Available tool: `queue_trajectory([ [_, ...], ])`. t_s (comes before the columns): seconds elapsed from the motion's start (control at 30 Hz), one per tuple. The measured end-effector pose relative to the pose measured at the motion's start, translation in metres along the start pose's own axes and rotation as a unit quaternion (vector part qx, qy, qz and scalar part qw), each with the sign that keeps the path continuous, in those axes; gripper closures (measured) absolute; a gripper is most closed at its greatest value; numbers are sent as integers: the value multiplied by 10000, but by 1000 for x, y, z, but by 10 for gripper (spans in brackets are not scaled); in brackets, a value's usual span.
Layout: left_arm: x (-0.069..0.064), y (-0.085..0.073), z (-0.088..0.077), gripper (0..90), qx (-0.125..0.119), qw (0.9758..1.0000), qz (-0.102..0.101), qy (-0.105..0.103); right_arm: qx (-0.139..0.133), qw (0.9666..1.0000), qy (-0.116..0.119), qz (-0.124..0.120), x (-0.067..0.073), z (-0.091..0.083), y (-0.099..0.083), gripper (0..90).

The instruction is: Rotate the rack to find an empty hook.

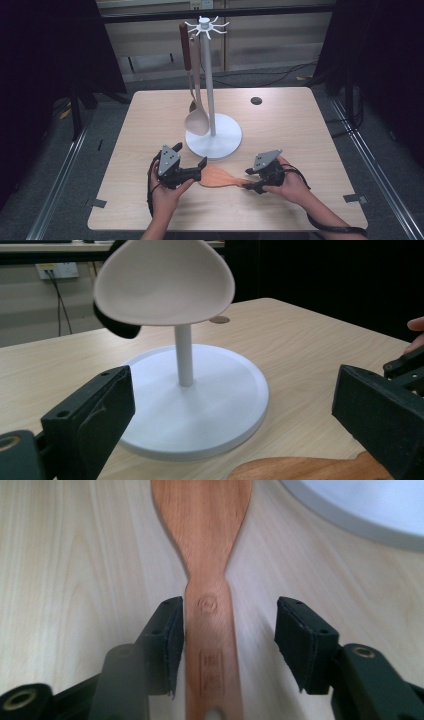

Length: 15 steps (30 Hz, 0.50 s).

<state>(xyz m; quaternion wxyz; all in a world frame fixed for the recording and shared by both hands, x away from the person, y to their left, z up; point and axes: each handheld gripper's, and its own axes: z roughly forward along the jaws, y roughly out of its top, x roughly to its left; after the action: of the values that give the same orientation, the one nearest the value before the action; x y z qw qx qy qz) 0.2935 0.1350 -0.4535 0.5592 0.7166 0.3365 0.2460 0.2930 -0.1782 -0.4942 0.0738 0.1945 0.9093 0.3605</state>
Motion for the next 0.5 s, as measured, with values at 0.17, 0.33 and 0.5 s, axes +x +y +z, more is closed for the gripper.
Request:
queue_trajectory([
  [0.17, -6, 3, 13, 36, -31, 9998, 34, -218, 152, 9993, -310, 116, 0, -10, -13, 509],
  [0.33, -12, 6, 20, 36, -40, 9995, 75, -299, 19, 9946, -841, 605, -8, -26, -25, 634],
  [0.5, -13, 6, 24, 36, -55, 9994, 60, -346, -55, 9941, -870, 646, -11, -33, -31, 812],
])
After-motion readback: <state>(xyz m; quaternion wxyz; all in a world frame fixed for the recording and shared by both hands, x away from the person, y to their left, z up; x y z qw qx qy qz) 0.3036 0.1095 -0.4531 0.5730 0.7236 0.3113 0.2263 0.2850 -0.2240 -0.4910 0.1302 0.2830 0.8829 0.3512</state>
